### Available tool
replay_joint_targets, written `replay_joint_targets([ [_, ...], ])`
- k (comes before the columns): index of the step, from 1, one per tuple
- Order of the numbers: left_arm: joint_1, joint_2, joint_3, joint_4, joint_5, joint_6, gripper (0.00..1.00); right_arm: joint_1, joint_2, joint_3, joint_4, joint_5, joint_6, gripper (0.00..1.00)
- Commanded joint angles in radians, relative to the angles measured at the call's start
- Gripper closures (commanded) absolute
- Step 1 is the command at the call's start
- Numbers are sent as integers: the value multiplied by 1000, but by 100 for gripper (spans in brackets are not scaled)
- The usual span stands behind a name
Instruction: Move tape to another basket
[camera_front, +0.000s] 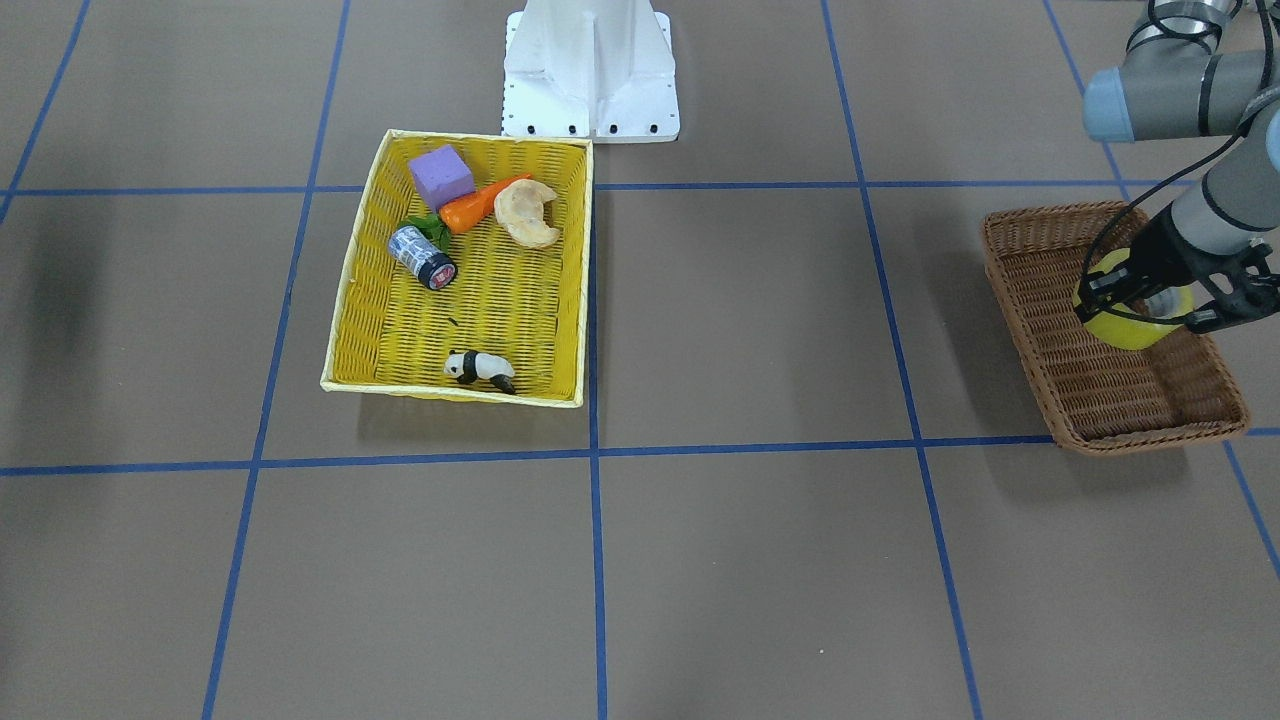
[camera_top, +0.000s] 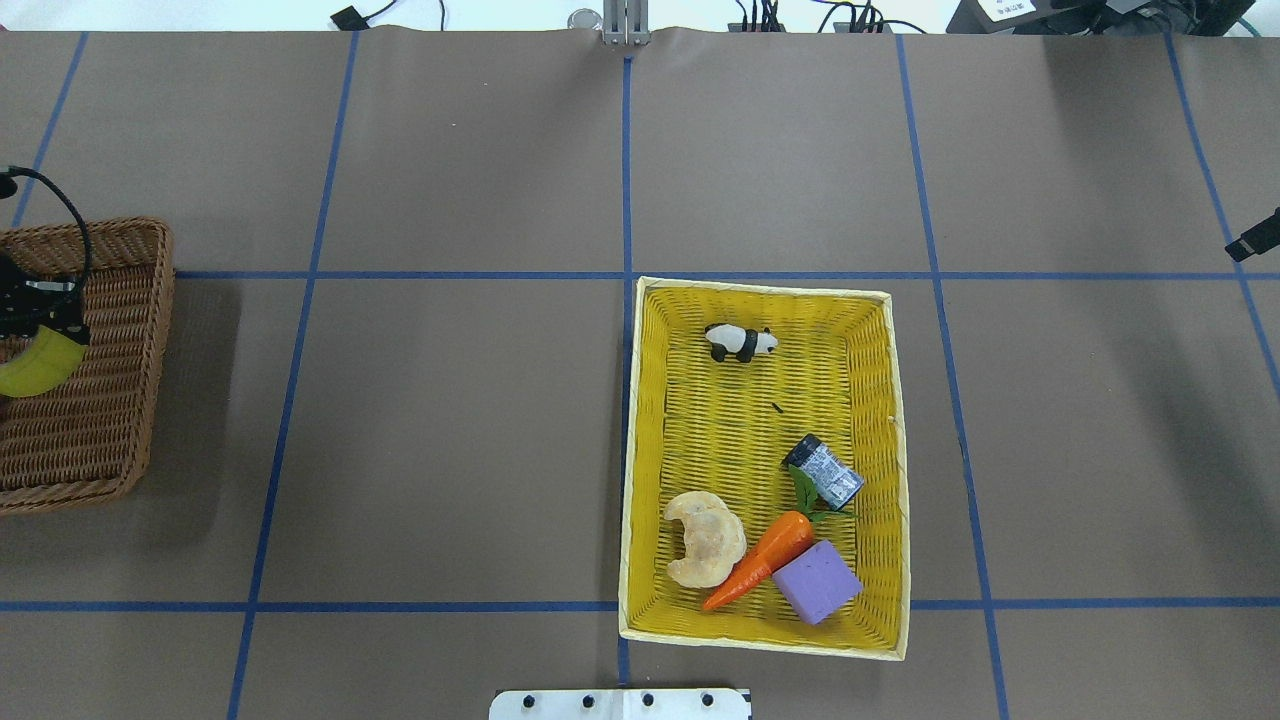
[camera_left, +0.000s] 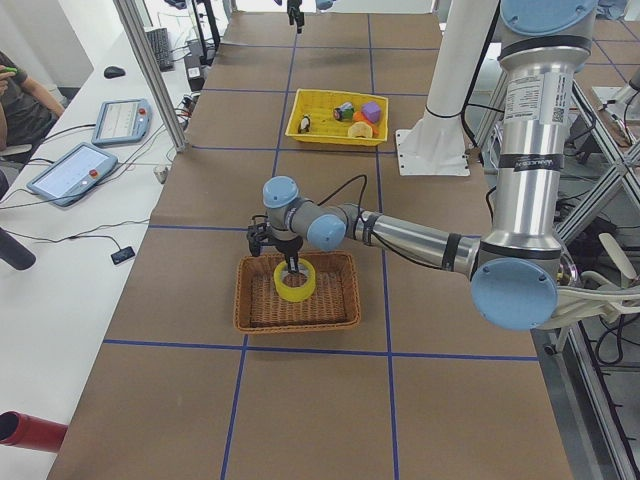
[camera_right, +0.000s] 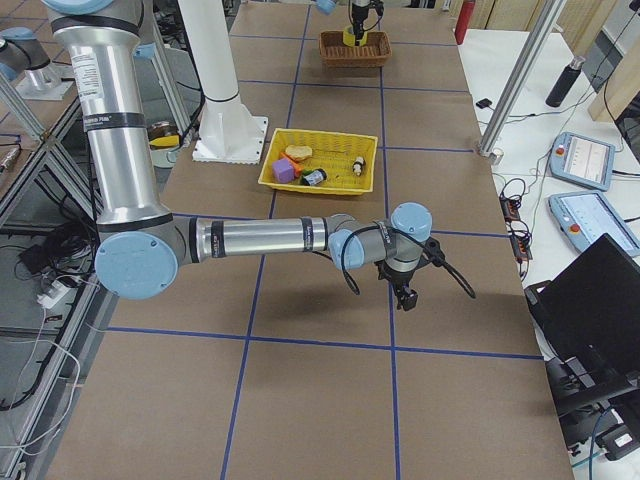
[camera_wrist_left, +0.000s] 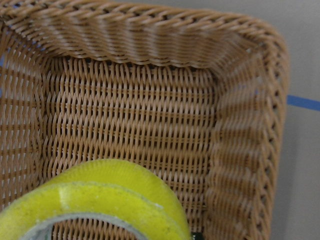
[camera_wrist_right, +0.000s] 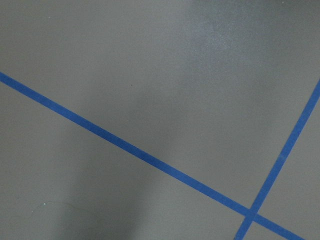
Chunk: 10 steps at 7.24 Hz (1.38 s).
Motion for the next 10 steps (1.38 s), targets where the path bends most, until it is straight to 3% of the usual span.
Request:
replay_joint_targets([
  [1,32,-23,68,-10,15,2,100,-1,-4,9,-8,0,2,0],
  [5,49,-53,102,-13,15,1,100,-3,-7,24,-8,-17,13,0],
  [6,62,-53,102,-11,15,1,89,-3,-7,28,-8,-17,14,0],
  [8,72,-50,111,-13,15,1,57,-3,-9,28,-8,-15,16,0],
  [10,72,-43,115,-13,15,1,46,-3,-21,52,-9,-15,16,0],
])
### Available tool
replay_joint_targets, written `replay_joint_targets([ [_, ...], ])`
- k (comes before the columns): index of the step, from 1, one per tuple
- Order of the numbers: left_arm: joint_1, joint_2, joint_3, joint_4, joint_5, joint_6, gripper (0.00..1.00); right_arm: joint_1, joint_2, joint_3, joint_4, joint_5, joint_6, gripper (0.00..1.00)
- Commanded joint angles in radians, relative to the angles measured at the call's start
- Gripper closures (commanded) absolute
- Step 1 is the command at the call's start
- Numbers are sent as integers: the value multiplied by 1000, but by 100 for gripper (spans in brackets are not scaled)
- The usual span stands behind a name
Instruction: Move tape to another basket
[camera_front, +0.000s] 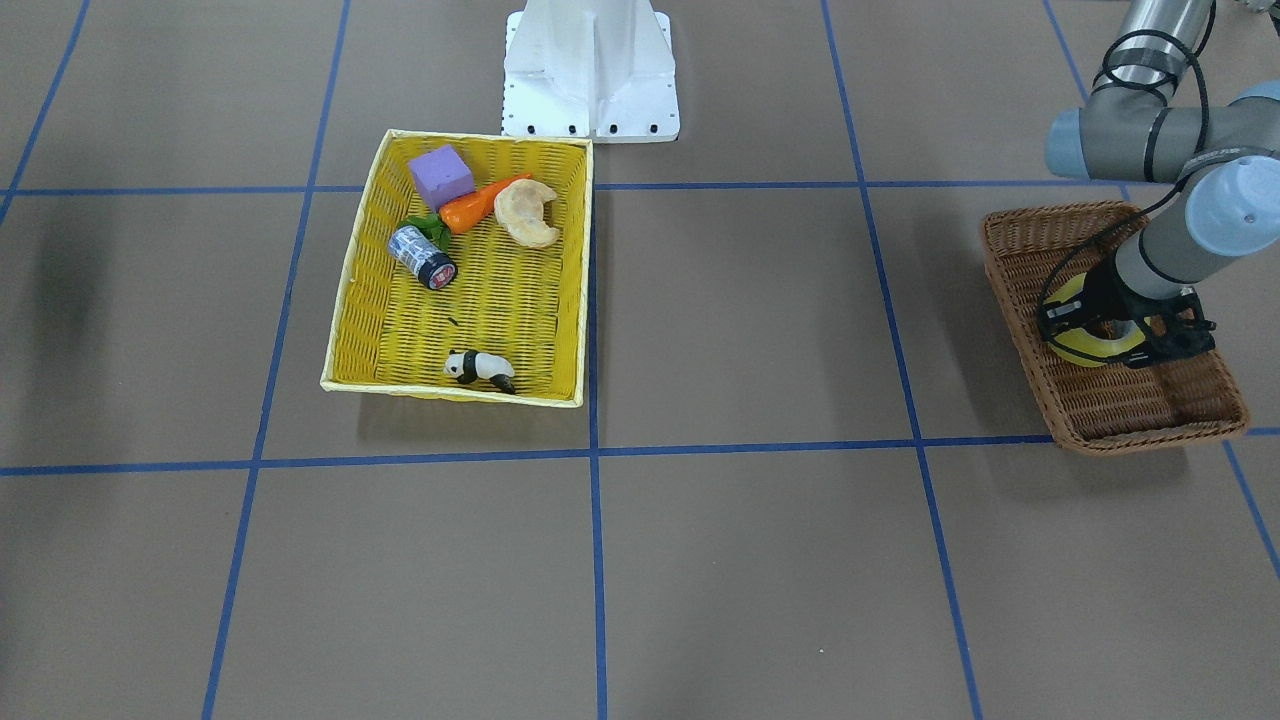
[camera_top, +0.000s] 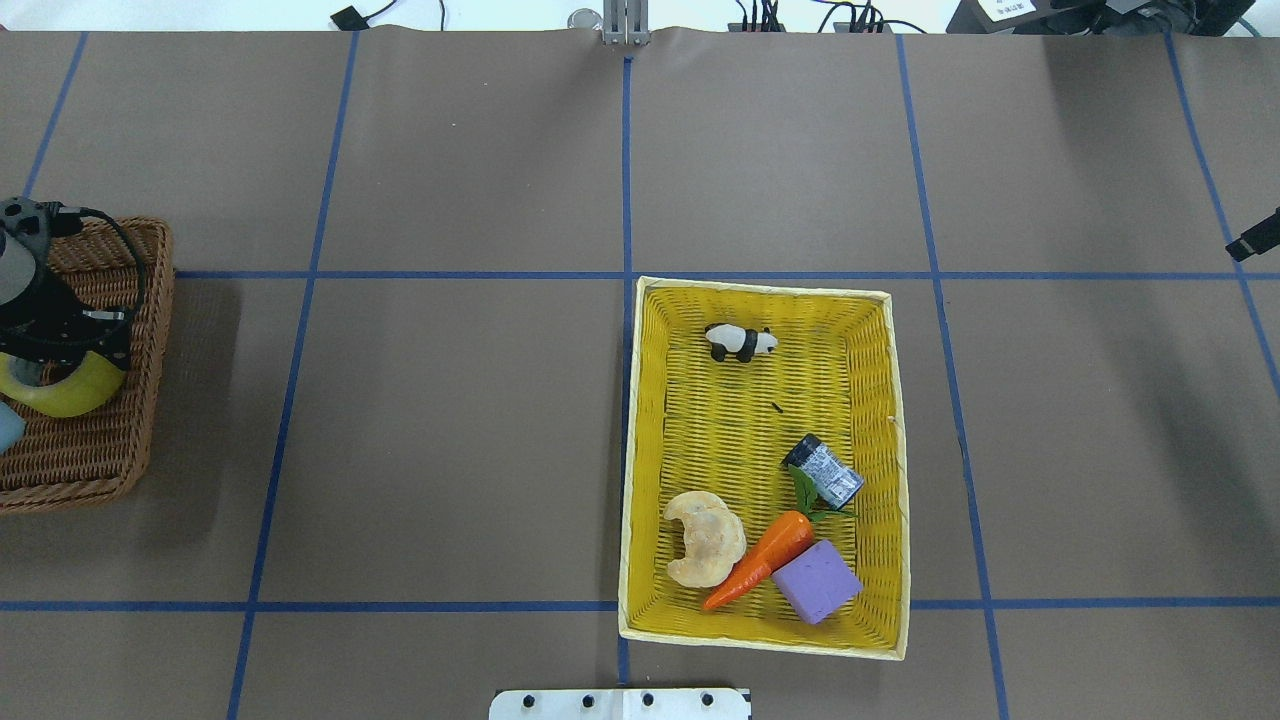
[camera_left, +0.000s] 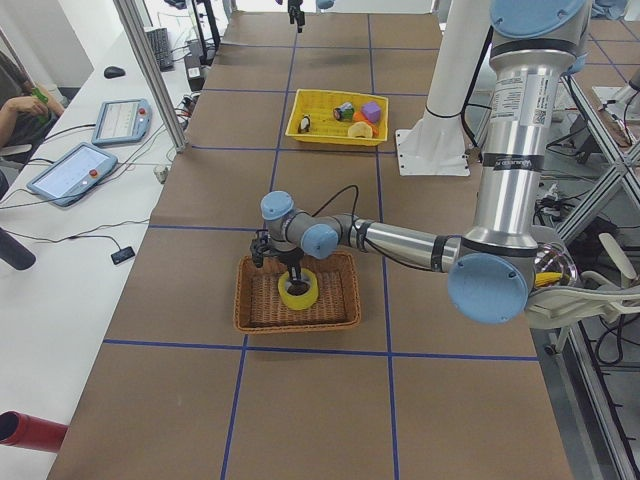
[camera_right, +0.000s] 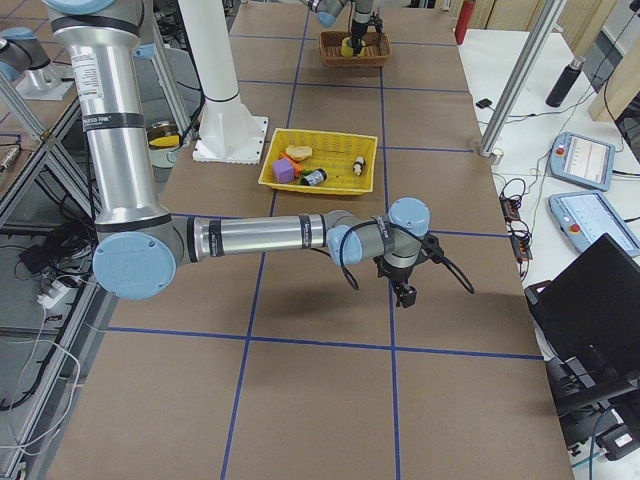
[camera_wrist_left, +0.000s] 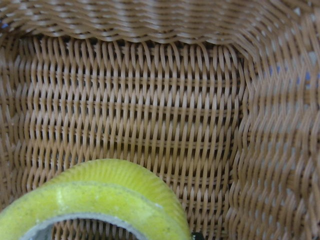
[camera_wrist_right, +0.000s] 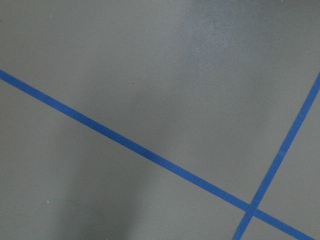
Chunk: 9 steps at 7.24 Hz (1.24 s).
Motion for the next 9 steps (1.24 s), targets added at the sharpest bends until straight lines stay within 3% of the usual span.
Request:
replay_joint_targets([
  [1,1,5,2,0,0,0,40,0,-11,25,0,1,2,0],
  [4,-11,16,-33,-15,2,2,39,0,-8,38,-17,1,2,0],
  [6,-88,30,-106,-6,-8,0,40,0,-8,58,-36,1,2,0],
  [8,-173,120,-226,-5,-40,87,39,0,-5,62,-37,4,2,0],
  [9,-247,134,-231,-5,-85,203,17,2,2,67,-46,12,2,0],
])
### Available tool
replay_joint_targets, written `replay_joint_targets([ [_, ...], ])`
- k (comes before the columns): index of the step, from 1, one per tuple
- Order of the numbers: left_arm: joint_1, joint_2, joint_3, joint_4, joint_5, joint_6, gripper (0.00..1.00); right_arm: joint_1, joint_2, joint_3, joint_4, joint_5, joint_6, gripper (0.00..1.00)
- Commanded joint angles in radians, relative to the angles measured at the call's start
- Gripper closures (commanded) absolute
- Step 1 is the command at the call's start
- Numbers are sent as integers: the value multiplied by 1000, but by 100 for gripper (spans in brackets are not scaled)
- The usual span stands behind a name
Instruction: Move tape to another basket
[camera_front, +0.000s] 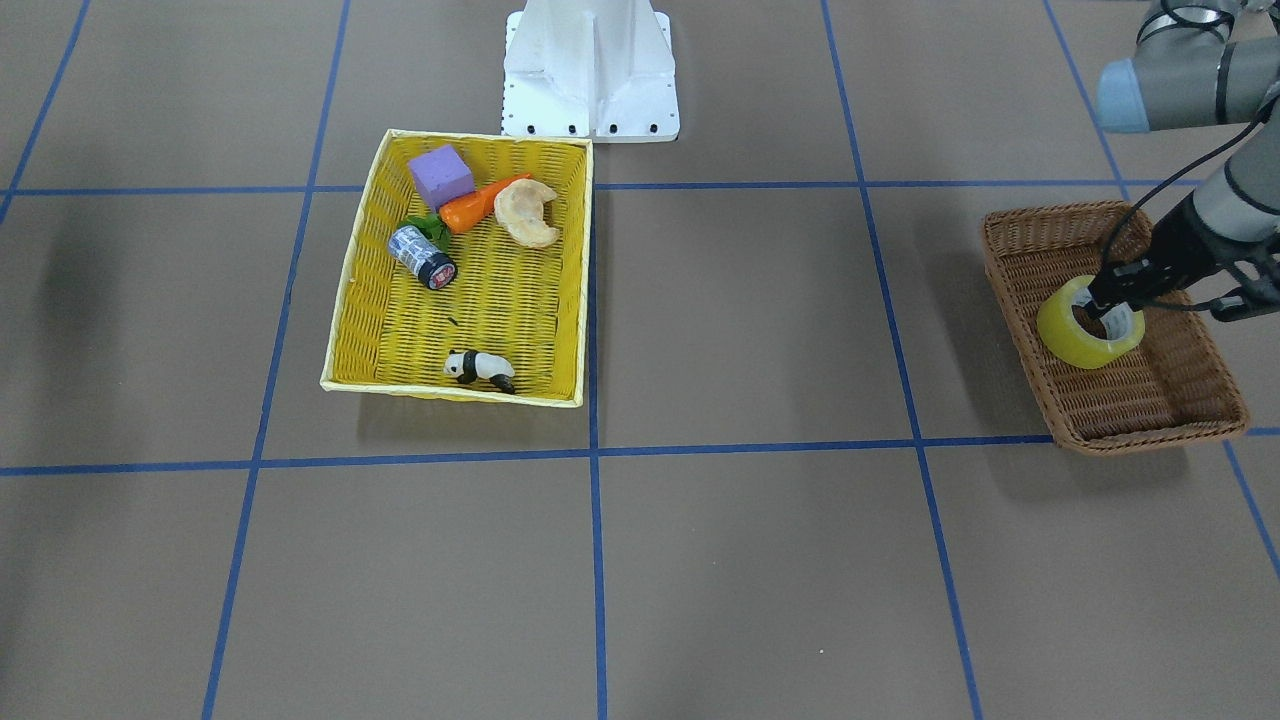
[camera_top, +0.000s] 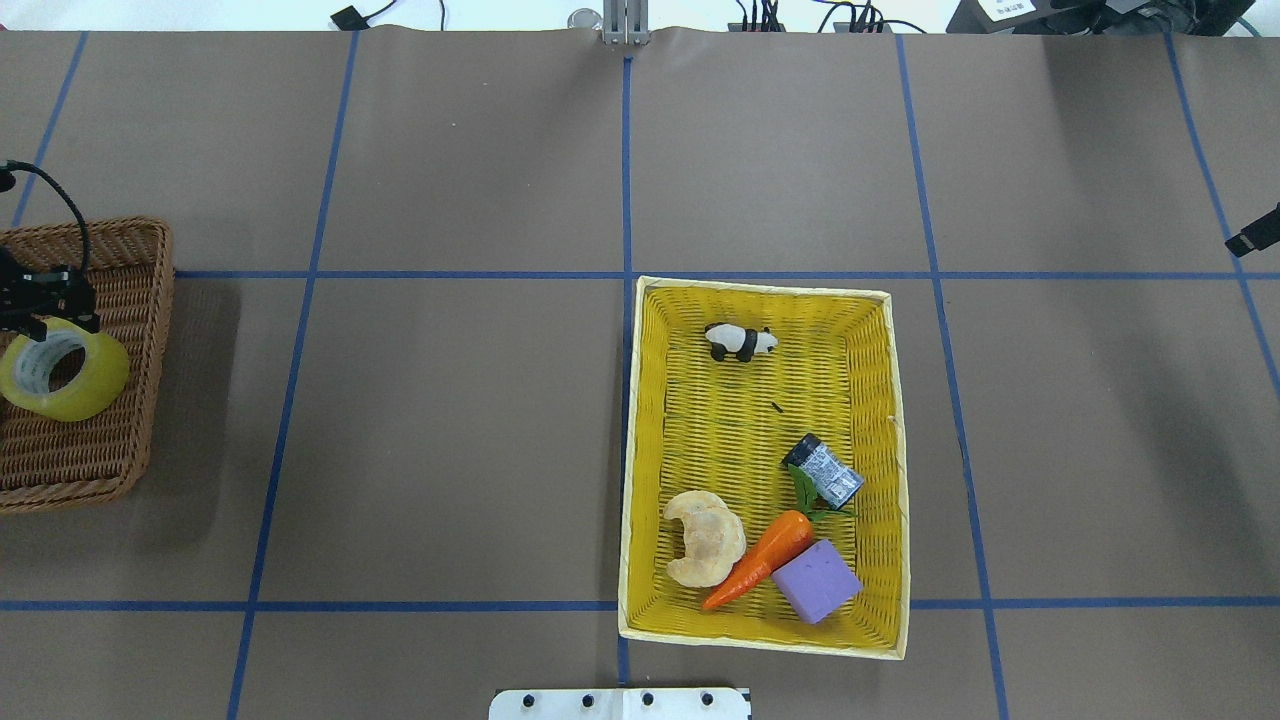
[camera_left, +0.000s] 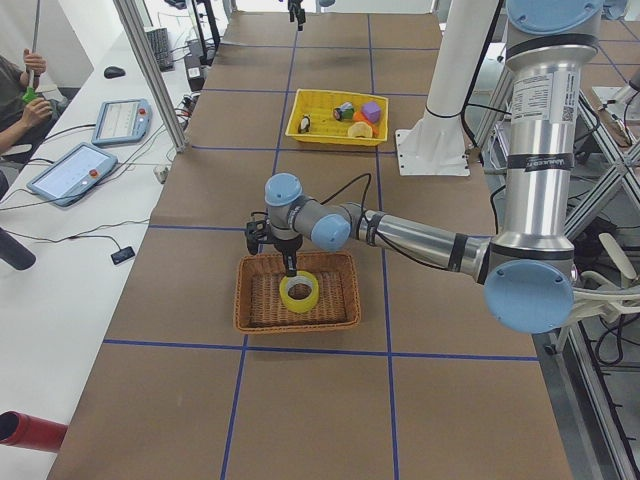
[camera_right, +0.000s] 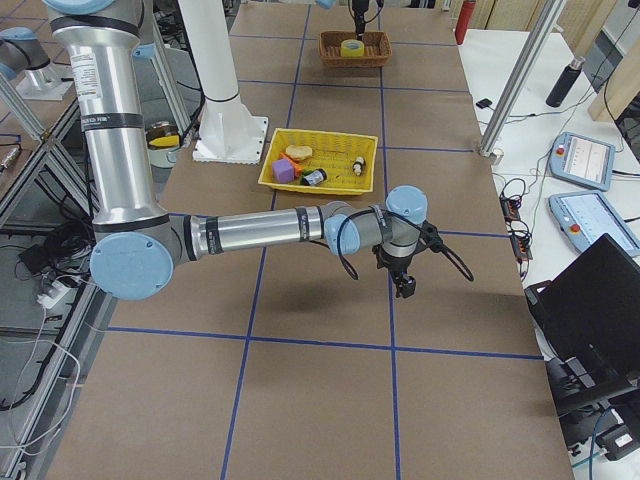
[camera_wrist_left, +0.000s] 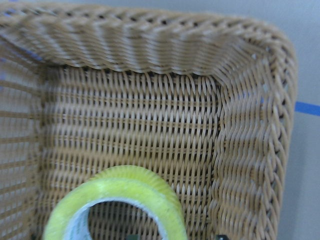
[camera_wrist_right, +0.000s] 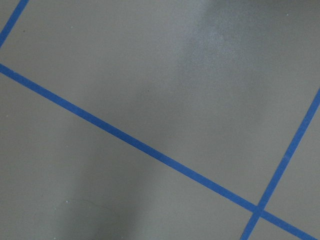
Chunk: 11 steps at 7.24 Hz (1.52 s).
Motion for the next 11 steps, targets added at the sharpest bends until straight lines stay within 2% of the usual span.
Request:
replay_joint_targets([
  [1,-136,45,-27,1,-47,233,2,12,34,69,-149,19,0,0],
  [2,-176,46,-17,4,-46,357,2,48,84,147,-328,16,-3,0],
  [3,-207,40,-7,39,-46,422,2,79,83,189,-398,10,-18,0],
  [5,-279,31,-6,134,-47,635,2,141,74,191,-429,17,-20,0],
  [7,-328,22,26,174,-67,659,2,150,48,175,-430,4,-85,0],
  [9,-353,29,40,174,-138,658,2,149,37,174,-424,-21,-97,0],
  [11,-351,25,98,151,-135,648,2,153,11,181,-417,-22,-92,0],
])
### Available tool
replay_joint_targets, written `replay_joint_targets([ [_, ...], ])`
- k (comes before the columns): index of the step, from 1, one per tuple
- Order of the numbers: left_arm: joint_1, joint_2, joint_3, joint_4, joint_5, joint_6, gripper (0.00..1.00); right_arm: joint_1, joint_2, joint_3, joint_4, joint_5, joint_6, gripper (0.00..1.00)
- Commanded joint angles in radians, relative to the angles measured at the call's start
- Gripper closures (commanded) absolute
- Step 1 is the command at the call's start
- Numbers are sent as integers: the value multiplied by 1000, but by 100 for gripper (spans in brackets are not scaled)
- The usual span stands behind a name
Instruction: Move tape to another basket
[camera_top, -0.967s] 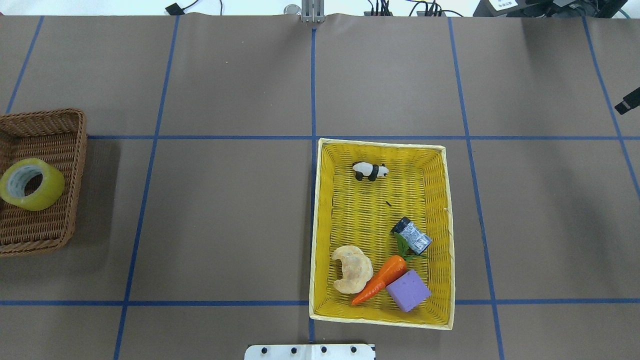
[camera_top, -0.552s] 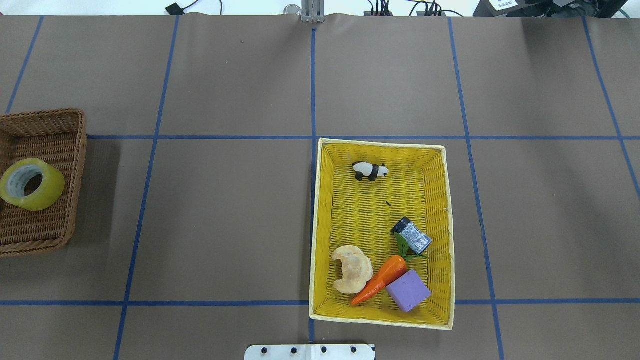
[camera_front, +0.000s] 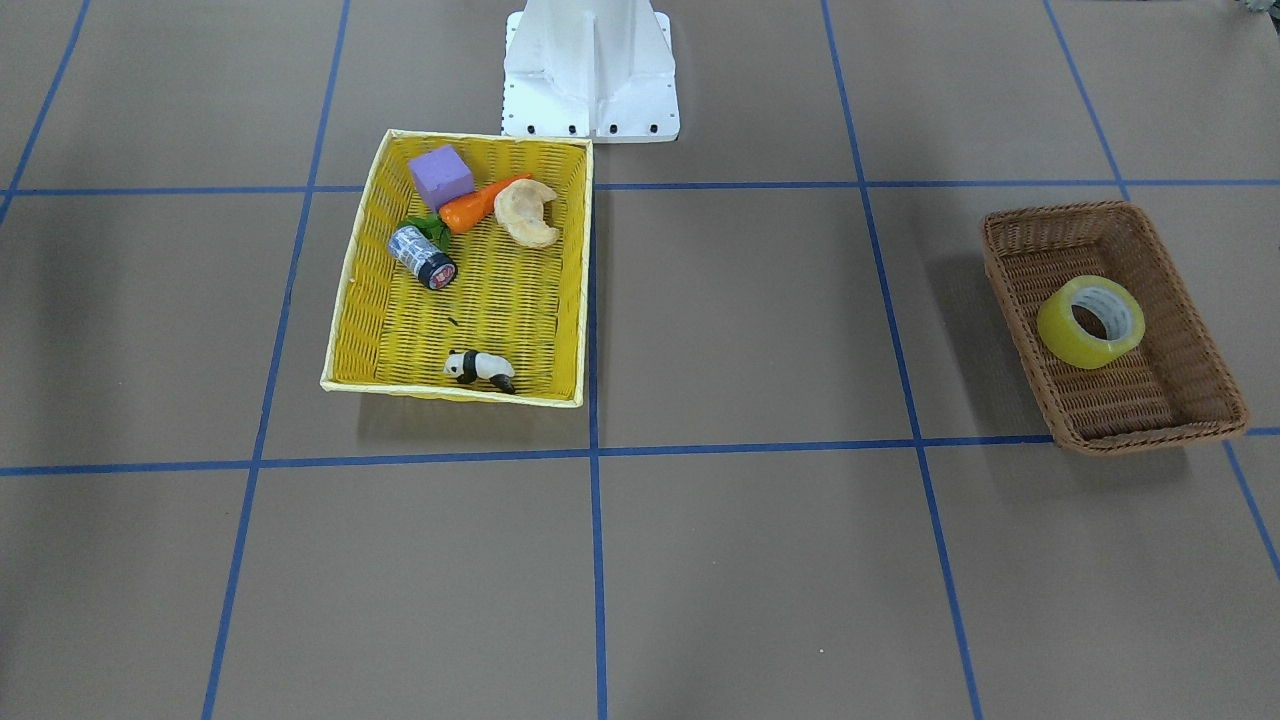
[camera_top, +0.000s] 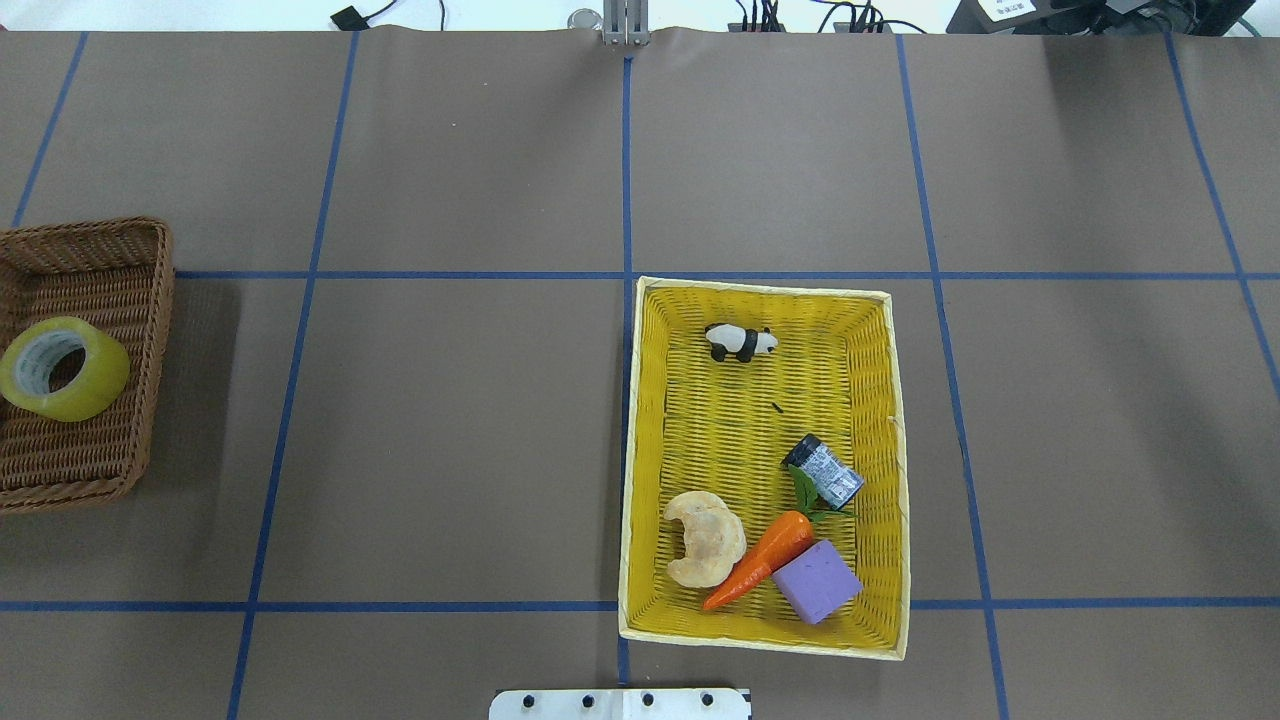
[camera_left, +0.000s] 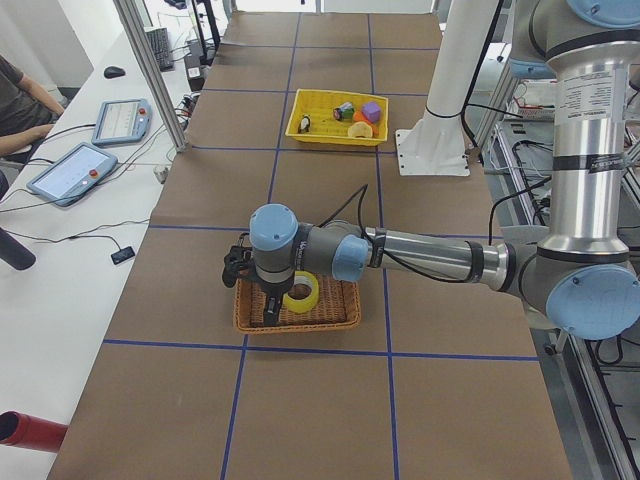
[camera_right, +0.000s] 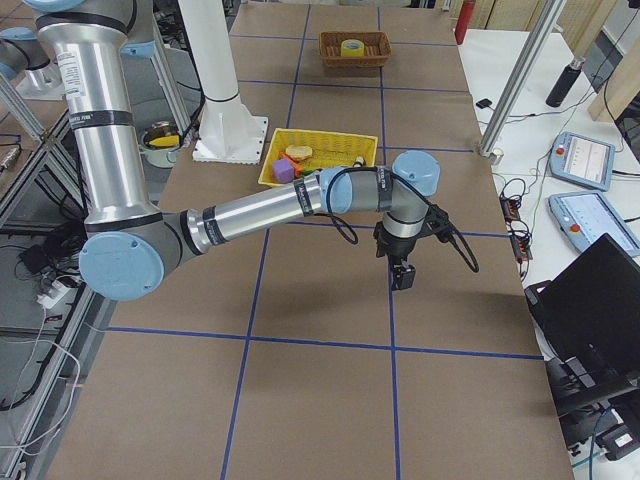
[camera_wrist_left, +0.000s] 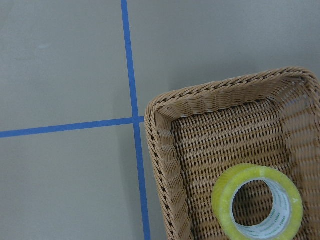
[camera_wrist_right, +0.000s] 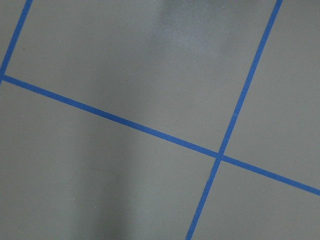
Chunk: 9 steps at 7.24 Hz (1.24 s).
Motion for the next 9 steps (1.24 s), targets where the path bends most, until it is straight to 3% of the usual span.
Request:
replay_joint_targets([
  [1,-1,-5,26,-11,-7,-10,1,3,-10,-4,3,-4,5,0],
  [5,-1,-33,24,-13,-7,-68,2,0,5,-26,31,8,180,0],
  [9,2,-51,15,-10,-7,-77,2,-11,-76,-31,228,-1,181,0],
])
